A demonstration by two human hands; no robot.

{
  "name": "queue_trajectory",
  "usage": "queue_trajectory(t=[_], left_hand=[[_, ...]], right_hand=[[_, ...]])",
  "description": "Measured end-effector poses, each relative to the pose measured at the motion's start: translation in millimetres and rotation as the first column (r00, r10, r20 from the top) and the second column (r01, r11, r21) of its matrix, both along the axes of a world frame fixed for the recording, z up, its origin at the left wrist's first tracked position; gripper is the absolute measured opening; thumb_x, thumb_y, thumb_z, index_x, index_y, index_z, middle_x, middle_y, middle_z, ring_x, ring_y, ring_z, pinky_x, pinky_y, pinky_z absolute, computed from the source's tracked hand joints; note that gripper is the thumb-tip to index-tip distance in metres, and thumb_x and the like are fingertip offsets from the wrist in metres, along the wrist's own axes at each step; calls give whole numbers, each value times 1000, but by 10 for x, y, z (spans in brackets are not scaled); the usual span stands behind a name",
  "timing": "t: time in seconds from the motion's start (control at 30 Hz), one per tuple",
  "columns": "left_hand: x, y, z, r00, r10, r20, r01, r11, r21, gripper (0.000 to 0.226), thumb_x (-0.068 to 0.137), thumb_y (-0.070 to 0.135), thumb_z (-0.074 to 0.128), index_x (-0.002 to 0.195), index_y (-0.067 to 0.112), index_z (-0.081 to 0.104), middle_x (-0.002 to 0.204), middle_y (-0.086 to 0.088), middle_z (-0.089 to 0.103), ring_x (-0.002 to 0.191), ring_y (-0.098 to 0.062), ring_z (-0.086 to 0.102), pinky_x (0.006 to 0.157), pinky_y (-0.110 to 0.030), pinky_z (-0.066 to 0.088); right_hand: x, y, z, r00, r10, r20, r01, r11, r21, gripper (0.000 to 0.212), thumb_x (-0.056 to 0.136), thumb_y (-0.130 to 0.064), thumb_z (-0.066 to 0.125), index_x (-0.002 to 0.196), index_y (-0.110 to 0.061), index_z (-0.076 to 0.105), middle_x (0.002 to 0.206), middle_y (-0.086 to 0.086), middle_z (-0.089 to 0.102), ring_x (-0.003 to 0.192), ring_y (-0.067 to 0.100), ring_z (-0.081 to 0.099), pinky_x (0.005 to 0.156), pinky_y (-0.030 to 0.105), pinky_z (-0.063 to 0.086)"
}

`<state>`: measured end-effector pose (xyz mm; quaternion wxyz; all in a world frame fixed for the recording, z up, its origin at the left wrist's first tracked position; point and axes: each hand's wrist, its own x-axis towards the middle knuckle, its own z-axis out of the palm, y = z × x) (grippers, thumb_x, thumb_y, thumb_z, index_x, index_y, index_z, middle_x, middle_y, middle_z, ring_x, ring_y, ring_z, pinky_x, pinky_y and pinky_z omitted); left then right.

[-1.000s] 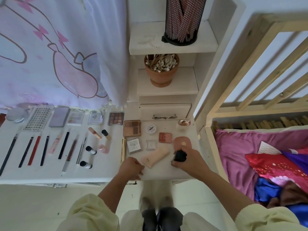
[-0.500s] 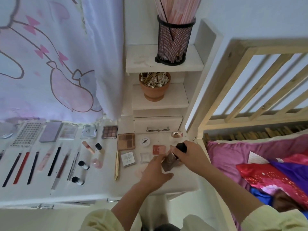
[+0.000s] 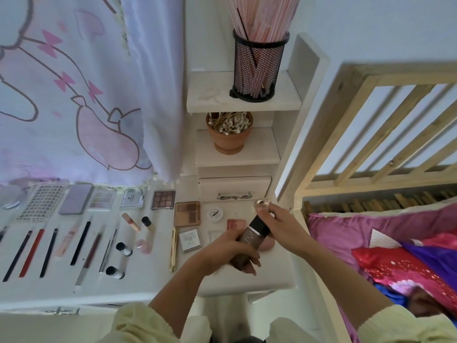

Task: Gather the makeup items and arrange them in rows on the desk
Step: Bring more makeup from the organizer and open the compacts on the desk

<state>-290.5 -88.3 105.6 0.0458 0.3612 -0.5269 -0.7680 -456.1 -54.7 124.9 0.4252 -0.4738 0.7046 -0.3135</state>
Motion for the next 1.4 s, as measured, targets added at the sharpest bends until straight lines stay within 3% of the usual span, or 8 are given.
queue_trajectory(t=[0.07, 0.17, 0.27, 0.37, 0.43, 0.63, 1.1, 1.4], left_hand=[[34, 2, 33, 996, 42, -80, -29, 987, 159, 30, 78, 21, 63, 104, 7, 56, 83, -19, 68, 62, -27, 65, 66, -34, 56], [60, 4, 31, 990, 101, -100, -70, 957, 280, 35, 88, 38, 60, 104, 6, 62, 88, -21, 68, 63, -27, 64, 69, -36, 55], [51, 17, -1, 984, 104, -146, -67, 969, 238, 37, 91, 39, 55, 106, 6, 65, 96, -17, 70, 73, -25, 68, 69, -31, 56], [30, 44, -2, 985, 116, -127, -96, 984, 151, 39, 91, 44, 56, 102, 8, 64, 87, -14, 68, 62, -22, 62, 56, -26, 51], [19, 58, -7, 989, 110, -95, -101, 991, 92, 39, 93, 47, 52, 100, 10, 61, 79, -11, 64, 55, -18, 56, 49, -24, 46], [23, 63, -41, 991, 112, -79, -107, 992, 72, 38, 87, 53, 56, 95, 16, 55, 71, -9, 57, 48, -16, 48, 48, -24, 40], [8, 6, -49, 995, 99, -12, -98, 995, 24, 33, 96, 47, 50, 103, 15, 56, 64, -7, 54, 44, -16, 44, 45, -23, 38], [-4, 35, -65, 996, 84, 3, -85, 995, 60, 57, 86, 58, 54, 114, 8, 55, 65, -6, 55, 46, -15, 45, 44, -22, 39]], right_hand=[[0, 5, 19, 996, -1, 87, -1, 1000, 28, 47, 96, -50, 44, 103, -6, 58, 86, 7, 57, 86, 30, 63, 86, 46, 55], [20, 28, 58, 974, -14, 227, -1, 998, 68, 40, 102, -40, 37, 121, -11, 56, 91, 2, 53, 85, 11, 57, 69, 15, 52], [17, 51, 57, 976, 3, 217, -20, 997, 74, 36, 103, -40, 33, 110, -16, 60, 81, -2, 53, 72, 3, 54, 58, 5, 42], [24, 77, 86, 985, 67, 157, -78, 994, 70, 43, 103, -44, 31, 88, -13, 58, 69, -2, 48, 53, -2, 46, 52, 6, 36], [26, 86, 96, 985, 105, 138, -114, 992, 55, 46, 102, -45, 31, 84, -12, 58, 65, -3, 46, 52, 2, 41, 52, 8, 34], [19, 73, 123, 971, 98, 218, -111, 993, 47, 42, 104, -35, 34, 78, -8, 52, 43, -13, 40, 38, 0, 33, 42, 9, 27], [1, 49, 72, 967, 102, 231, -122, 990, 70, 44, 105, -35, 31, 78, -8, 54, 54, -3, 41, 40, 0, 32, 43, 9, 28], [-23, 41, 101, 952, 95, 292, -123, 989, 80, 39, 105, -28, 33, 73, -14, 47, 44, -15, 42, 37, -2, 35, 42, 8, 30]])
